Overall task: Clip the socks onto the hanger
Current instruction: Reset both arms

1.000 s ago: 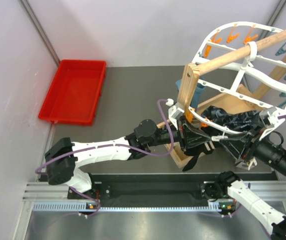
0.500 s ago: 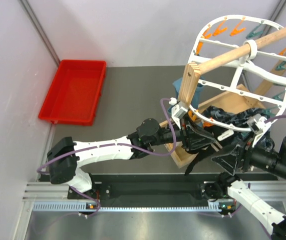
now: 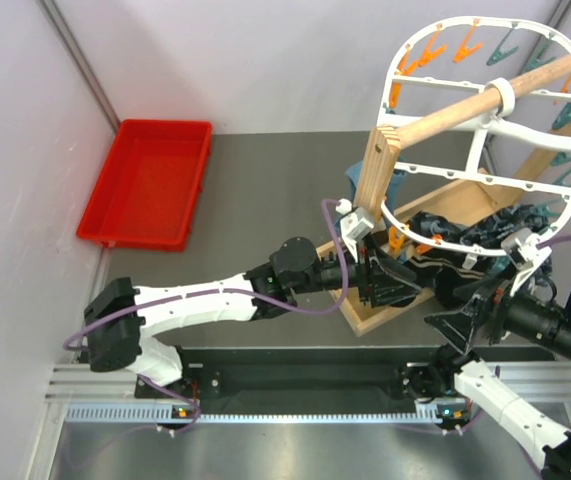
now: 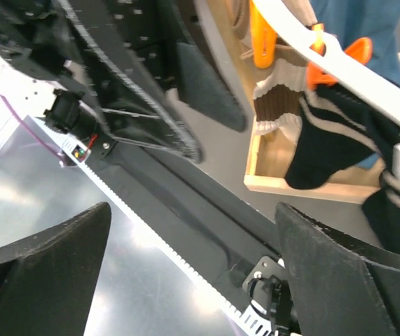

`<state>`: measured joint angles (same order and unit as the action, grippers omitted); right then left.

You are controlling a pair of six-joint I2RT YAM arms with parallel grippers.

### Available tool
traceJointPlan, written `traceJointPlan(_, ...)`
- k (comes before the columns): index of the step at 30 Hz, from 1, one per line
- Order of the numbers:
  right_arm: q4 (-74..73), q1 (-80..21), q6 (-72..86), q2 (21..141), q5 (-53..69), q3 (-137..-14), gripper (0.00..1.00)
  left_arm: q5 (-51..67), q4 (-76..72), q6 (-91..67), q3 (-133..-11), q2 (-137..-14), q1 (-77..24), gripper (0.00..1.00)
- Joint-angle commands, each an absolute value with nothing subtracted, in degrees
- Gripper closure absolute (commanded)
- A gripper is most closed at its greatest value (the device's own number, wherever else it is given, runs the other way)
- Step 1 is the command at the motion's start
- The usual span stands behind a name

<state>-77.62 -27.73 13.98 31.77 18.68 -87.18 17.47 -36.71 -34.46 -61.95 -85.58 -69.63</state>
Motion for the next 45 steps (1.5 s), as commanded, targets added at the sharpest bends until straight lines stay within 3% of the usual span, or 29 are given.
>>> traceJointPlan(1,-79.9,-28.0,12.1,32.0,16.6,-87.3,0.0,18.2,-33.0,-32.5,-61.0,-81.1,-69.7,0.51)
traceJointPlan(15,-67.6,-28.1,12.8,34.0,25.0,-73.9,0.0,3.5,-8.0,-27.0,-52.1,-63.2,-69.7,0.47)
traceJointPlan(19,-59.1,-28.0,17.9,33.8,29.4,-69.0,0.0,-14.1,-0.6,-32.5,-46.9,-53.3,-69.7,0.46)
traceJointPlan(24,-45.5,-28.0,25.2,28.1,32.1,-58.5,0.0,-20.7,2.9,-39.2,-34.9,-37.0,-69.5,0.44)
traceJointPlan(28,-36.0,-28.0,31.1,20.0,29.6,-46.8,0.0,-19.5,-1.8,-45.4,-24.0,-18.3,-69.5,0.43)
traceJointPlan(34,-29.0,-28.0,35.6,5.5,24.4,-34.1,0.0,-10.7,-12.2,-47.6,-10.5,-1.1,-69.5,0.42)
traceJointPlan(38,-27.7,-27.9,36.8,-6.8,23.8,-26.1,0.0,-3.2,-15.3,-46.1,-7.6,-3.0,-69.6,0.42)
traceJointPlan(45,-23.1,-27.3,33.8,-7.1,20.5,-20.3,0.0,-0.4,-32.0,-49.6,4.6,-1.6,-69.6,0.42)
